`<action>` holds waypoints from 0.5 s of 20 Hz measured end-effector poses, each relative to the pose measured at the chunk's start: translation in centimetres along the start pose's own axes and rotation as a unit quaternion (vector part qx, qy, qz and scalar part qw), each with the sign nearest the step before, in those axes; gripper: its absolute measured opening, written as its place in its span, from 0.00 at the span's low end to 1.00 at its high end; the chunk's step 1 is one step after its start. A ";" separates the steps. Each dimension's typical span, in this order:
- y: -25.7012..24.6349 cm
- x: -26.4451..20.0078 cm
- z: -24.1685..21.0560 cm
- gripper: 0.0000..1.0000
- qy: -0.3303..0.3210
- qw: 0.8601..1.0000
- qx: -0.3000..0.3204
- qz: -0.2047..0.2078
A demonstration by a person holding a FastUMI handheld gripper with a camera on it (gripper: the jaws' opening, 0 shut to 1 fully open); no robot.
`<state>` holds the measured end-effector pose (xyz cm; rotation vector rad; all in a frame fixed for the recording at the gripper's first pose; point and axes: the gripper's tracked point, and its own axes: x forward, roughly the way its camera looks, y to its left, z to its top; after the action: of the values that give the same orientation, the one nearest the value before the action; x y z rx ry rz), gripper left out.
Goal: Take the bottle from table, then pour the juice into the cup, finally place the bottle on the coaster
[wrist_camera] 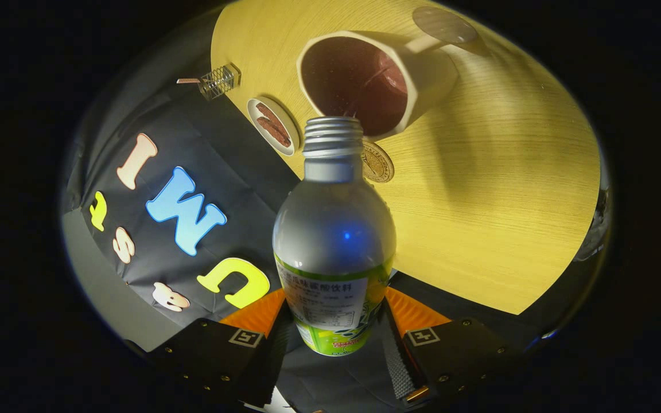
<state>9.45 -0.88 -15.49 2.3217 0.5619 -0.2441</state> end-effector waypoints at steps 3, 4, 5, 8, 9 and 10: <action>-0.3 0.1 -0.1 0.76 -0.001 1.000 -0.009 -0.004; -0.6 0.0 0.0 0.76 -0.005 1.000 -0.016 -0.007; -0.9 0.1 0.3 0.75 -0.011 1.000 -0.026 -0.010; -2.5 0.3 0.9 0.75 -0.025 0.997 -0.070 -0.023; -2.9 0.3 1.0 0.75 -0.028 0.996 -0.084 -0.025; -3.4 0.3 1.3 0.76 -0.034 0.994 -0.101 -0.030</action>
<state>8.15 0.49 -18.57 2.0966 0.5941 -0.2803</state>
